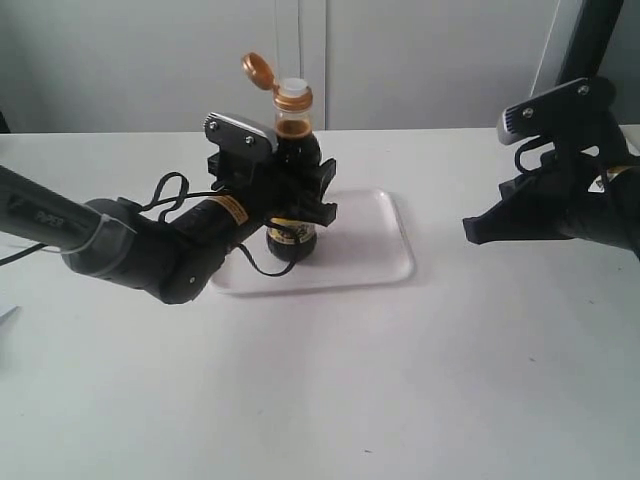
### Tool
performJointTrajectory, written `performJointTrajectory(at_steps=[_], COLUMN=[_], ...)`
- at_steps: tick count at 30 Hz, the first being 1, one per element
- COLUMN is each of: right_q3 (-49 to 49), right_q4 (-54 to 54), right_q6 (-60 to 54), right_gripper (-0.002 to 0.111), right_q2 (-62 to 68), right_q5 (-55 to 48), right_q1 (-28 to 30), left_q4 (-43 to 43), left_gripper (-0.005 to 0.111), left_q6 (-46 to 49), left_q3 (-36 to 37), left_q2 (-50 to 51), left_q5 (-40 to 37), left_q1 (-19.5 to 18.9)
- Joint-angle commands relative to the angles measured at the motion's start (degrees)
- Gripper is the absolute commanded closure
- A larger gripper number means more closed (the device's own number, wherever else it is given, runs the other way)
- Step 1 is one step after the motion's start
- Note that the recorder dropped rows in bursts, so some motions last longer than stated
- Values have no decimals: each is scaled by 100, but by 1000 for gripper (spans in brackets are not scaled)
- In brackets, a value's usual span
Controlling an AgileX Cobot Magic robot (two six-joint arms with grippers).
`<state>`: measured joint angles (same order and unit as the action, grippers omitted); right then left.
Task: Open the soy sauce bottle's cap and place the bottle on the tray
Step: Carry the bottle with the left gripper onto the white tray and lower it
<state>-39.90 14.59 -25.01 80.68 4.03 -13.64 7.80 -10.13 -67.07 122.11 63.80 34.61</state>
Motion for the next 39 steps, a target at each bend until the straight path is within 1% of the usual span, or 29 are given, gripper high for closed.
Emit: performJointTrajectory(at_steps=[1,16,20,22,26,27,29,32,34,35,36,39], right_q3=[1,1,1,1,1,1,1,1,1,1,1,1], right_q4=[9,9,9,9,9,9,9,9,9,9,9,9], right_q6=[-38,-38,-38,-38,-38,-38,-38,-38,-38,-38,-60,-67], right_gripper=[108,108,108,108,108,108,108,108,108,108,108,108], right_q2=[0,0,0,0,0,0,0,0,0,0,0,0], right_q5=[87,87,87,87,87,87,87,87,87,87,87,87], right_q1=[51,51,51,51,51,51,51,51,51,51,51,51], left_q4=[-48,-92,-92,-92,-92,-92,-92,-92,-101,-141,-196,-260], left_gripper=[107,107,107,103,89,80,71,52,36,21,12,8], left_q6=[-37,-37,-37,-37,-47,-58,-58,-58,-58,-58,-41,-41], left_q3=[-97,-97,-97,-97,-97,-97,-97,-97,-97,-97,-97,-97], left_q2=[-141,-141,-141,-141,-141,-141,-141,-141,-141,-153,-153,-153], left_q5=[616,616,464,374,243,203,153,155,201,211,211,211], left_q1=[-10,-10,-10,-10,-10,-10,-10,-10,-10,-10,-10,-10])
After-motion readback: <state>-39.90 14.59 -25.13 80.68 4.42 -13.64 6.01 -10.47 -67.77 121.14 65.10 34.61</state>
